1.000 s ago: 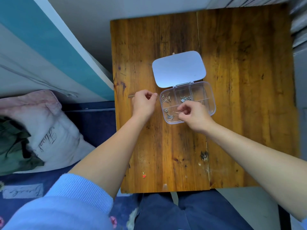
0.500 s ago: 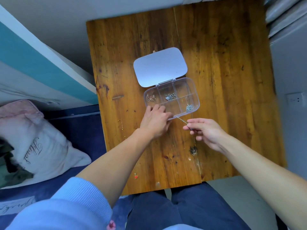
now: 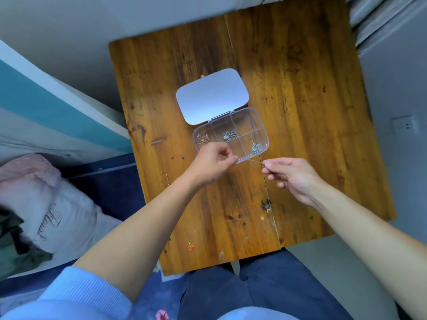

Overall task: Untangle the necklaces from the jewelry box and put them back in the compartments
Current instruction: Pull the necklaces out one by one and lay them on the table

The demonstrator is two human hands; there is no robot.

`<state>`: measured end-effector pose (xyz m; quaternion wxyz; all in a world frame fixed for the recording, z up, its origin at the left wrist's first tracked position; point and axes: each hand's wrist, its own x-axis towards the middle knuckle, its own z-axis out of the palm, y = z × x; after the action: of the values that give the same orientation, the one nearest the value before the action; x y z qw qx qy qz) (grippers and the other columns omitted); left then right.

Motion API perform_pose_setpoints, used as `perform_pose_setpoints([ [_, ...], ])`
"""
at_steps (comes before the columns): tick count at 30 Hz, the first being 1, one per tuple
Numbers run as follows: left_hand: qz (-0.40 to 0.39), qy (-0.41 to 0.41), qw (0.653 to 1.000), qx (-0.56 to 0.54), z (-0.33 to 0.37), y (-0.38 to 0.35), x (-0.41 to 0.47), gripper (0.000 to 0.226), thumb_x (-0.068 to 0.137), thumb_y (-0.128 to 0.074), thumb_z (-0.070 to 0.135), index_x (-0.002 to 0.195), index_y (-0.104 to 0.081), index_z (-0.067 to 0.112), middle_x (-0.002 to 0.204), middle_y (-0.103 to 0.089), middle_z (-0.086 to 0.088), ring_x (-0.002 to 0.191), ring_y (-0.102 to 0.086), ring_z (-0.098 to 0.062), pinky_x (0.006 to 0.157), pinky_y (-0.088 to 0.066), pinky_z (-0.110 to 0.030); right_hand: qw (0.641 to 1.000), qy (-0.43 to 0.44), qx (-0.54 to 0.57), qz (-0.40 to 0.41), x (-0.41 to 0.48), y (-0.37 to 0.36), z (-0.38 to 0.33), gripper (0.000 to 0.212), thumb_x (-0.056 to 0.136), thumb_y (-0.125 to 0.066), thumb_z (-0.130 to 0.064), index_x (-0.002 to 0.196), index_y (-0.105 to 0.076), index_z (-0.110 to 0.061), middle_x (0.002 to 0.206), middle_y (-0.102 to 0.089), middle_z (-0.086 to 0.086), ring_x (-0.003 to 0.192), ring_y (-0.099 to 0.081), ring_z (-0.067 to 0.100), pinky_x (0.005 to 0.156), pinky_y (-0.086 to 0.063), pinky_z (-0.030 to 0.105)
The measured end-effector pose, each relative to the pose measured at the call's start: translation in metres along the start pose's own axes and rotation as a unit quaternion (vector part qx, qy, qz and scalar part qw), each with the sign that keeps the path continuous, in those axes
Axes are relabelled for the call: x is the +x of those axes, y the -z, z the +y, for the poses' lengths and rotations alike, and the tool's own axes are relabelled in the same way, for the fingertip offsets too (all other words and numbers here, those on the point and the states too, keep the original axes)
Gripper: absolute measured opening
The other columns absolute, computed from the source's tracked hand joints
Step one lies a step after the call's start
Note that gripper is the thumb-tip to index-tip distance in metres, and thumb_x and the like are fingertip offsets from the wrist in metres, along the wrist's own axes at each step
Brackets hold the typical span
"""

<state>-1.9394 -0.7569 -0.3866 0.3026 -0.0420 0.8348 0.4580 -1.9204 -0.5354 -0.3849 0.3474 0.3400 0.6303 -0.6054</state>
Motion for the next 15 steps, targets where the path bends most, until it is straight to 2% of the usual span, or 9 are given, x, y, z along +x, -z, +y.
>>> perform_pose_setpoints([
  [1, -0.026, 0.032, 0.997, -0.07, 0.002, 0.008, -0.005, 0.023, 0.091, -0.064, 0.027, 0.074, -0.061, 0.012, 0.075, -0.067, 0.001, 0.073, -0.058, -0.01, 0.068, -0.042, -0.026, 1.0, 0.011, 0.005, 0.003, -0.003, 0.001, -0.002, 0.009, 0.087, -0.068, -0.009, 0.095, -0.073, -0.006, 0.076, -0.074, 0.005, 0.059, -0.061, 0.008, 0.043, -0.039, 0.016],
  [3, -0.067, 0.069, 0.984, -0.153, 0.0, 0.024, -0.015, 0.025, 0.095, -0.058, 0.026, 0.083, -0.062, 0.005, 0.084, -0.073, -0.003, 0.085, -0.062, -0.007, 0.085, -0.043, -0.029, 1.0, 0.021, 0.015, 0.01, -0.007, 0.002, -0.006, 0.008, 0.087, -0.069, -0.01, 0.093, -0.072, -0.006, 0.076, -0.074, 0.005, 0.059, -0.061, 0.009, 0.043, -0.039, 0.016],
  [6, -0.109, 0.091, 0.973, -0.183, -0.009, 0.043, -0.033, 0.025, 0.1, -0.051, 0.024, 0.083, -0.061, 0.007, 0.083, -0.067, -0.009, 0.083, -0.058, -0.016, 0.095, -0.042, -0.04, 1.0, 0.014, 0.014, 0.013, -0.013, -0.003, -0.004, 0.009, 0.085, -0.07, -0.01, 0.093, -0.073, -0.006, 0.077, -0.074, 0.006, 0.06, -0.061, 0.009, 0.045, -0.04, 0.017],
  [8, -0.134, 0.106, 0.97, -0.173, -0.019, 0.052, -0.044, 0.023, 0.1, -0.051, 0.02, 0.084, -0.063, 0.009, 0.077, -0.06, -0.009, 0.083, -0.054, -0.022, 0.091, -0.043, -0.038, 1.0, 0.015, 0.005, 0.013, -0.018, -0.01, 0.003, 0.008, 0.085, -0.071, -0.01, 0.092, -0.073, -0.007, 0.076, -0.074, 0.005, 0.06, -0.061, 0.01, 0.045, -0.041, 0.018],
  [10, -0.14, 0.123, 0.971, -0.151, -0.031, 0.06, -0.053, 0.018, 0.099, -0.053, 0.014, 0.093, -0.068, 0.004, 0.075, -0.059, -0.01, 0.081, -0.057, -0.022, 0.085, -0.047, -0.034, 0.999, 0.021, -0.002, 0.025, -0.022, -0.019, 0.014, 0.005, 0.085, -0.071, -0.01, 0.089, -0.073, -0.008, 0.076, -0.073, 0.006, 0.061, -0.061, 0.01, 0.045, -0.04, 0.018],
  [13, -0.097, 0.139, 0.98, -0.1, -0.049, 0.071, -0.062, 0.015, 0.096, -0.056, 0.007, 0.096, -0.07, 0.001, 0.078, -0.065, -0.013, 0.073, -0.063, -0.019, 0.075, -0.055, -0.03, 0.999, 0.015, -0.002, 0.043, -0.03, -0.03, 0.035, 0.003, 0.085, -0.071, -0.008, 0.088, -0.072, -0.007, 0.077, -0.074, 0.007, 0.062, -0.062, 0.012, 0.044, -0.041, 0.018],
  [15, -0.055, 0.137, 0.987, -0.056, -0.059, 0.076, -0.065, 0.013, 0.094, -0.059, 0.006, 0.094, -0.072, 0.002, 0.077, -0.068, -0.011, 0.069, -0.065, -0.016, 0.064, -0.057, -0.022, 0.999, 0.008, -0.013, 0.042, -0.037, -0.039, 0.053, 0.003, 0.085, -0.071, -0.007, 0.088, -0.072, -0.006, 0.077, -0.075, 0.008, 0.061, -0.064, 0.012, 0.044, -0.043, 0.017],
])
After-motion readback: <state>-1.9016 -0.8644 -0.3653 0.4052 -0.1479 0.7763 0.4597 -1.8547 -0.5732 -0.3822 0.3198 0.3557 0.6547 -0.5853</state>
